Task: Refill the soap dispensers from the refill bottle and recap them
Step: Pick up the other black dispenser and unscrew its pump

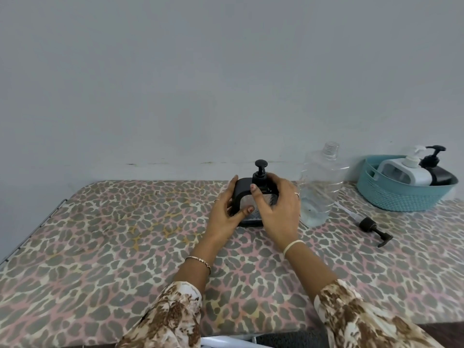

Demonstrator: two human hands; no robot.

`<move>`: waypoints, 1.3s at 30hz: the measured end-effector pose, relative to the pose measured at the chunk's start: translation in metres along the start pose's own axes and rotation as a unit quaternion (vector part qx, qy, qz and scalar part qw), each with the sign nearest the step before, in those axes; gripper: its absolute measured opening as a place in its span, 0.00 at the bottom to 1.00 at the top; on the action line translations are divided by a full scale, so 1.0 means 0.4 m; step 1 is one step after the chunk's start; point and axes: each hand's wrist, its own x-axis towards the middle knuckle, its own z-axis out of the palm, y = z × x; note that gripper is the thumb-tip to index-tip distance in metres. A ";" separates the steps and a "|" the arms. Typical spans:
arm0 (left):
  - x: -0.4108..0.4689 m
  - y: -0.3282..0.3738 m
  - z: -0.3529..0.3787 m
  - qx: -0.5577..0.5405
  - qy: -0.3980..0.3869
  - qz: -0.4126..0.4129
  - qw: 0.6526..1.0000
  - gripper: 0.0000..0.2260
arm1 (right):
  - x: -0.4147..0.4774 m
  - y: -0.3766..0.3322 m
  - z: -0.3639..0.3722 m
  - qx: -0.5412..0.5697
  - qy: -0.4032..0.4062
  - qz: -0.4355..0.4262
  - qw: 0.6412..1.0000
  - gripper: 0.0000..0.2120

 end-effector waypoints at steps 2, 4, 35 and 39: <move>-0.001 -0.001 -0.001 -0.002 -0.001 -0.001 1.000 0.35 | 0.024 -0.020 -0.001 -0.024 0.010 0.010 1.000 0.22; -0.002 0.001 -0.001 0.004 -0.001 0.001 1.000 0.33 | 0.043 -0.034 -0.005 -0.042 0.009 0.033 0.999 0.21; 0.002 -0.002 0.000 0.024 -0.005 -0.034 0.999 0.34 | 0.146 -0.037 -0.051 -0.040 -0.166 0.025 0.985 0.15; 0.005 -0.005 -0.003 0.017 -0.014 -0.047 0.999 0.35 | 0.162 -0.020 -0.065 0.052 -0.236 0.012 0.970 0.16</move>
